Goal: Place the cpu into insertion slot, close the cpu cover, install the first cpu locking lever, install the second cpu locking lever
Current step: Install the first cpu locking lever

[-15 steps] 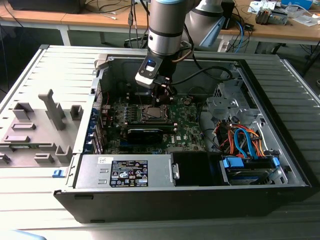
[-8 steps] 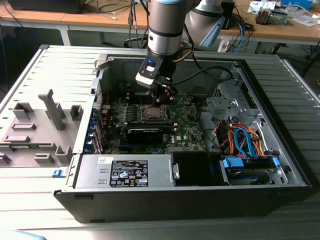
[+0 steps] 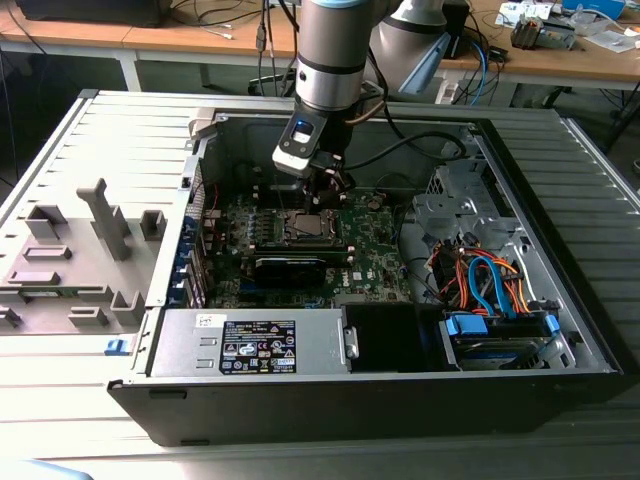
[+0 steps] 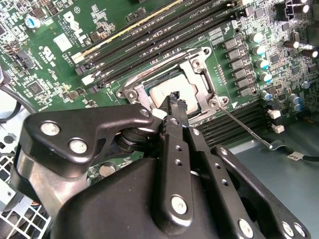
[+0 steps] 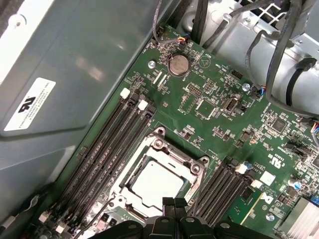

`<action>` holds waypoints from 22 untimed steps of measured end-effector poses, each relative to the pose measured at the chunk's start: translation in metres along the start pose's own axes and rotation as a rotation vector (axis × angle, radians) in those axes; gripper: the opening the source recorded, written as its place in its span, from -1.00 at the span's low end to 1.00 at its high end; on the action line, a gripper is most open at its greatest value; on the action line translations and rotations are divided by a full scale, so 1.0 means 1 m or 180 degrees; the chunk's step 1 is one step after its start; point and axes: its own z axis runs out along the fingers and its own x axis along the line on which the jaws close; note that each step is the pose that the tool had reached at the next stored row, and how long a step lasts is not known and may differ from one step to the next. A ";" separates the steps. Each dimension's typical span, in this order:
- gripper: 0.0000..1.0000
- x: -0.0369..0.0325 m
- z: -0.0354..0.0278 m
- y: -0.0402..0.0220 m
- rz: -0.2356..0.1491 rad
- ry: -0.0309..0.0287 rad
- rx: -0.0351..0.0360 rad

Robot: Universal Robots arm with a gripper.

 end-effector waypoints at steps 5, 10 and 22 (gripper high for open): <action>-0.79 0.0000 0.0000 0.0000 -0.0037 -0.0002 -0.0001; -0.79 0.0000 0.0000 0.0000 -0.0065 -0.0004 -0.0001; -0.79 0.0000 0.0000 0.0000 -0.0136 -0.0008 -0.0003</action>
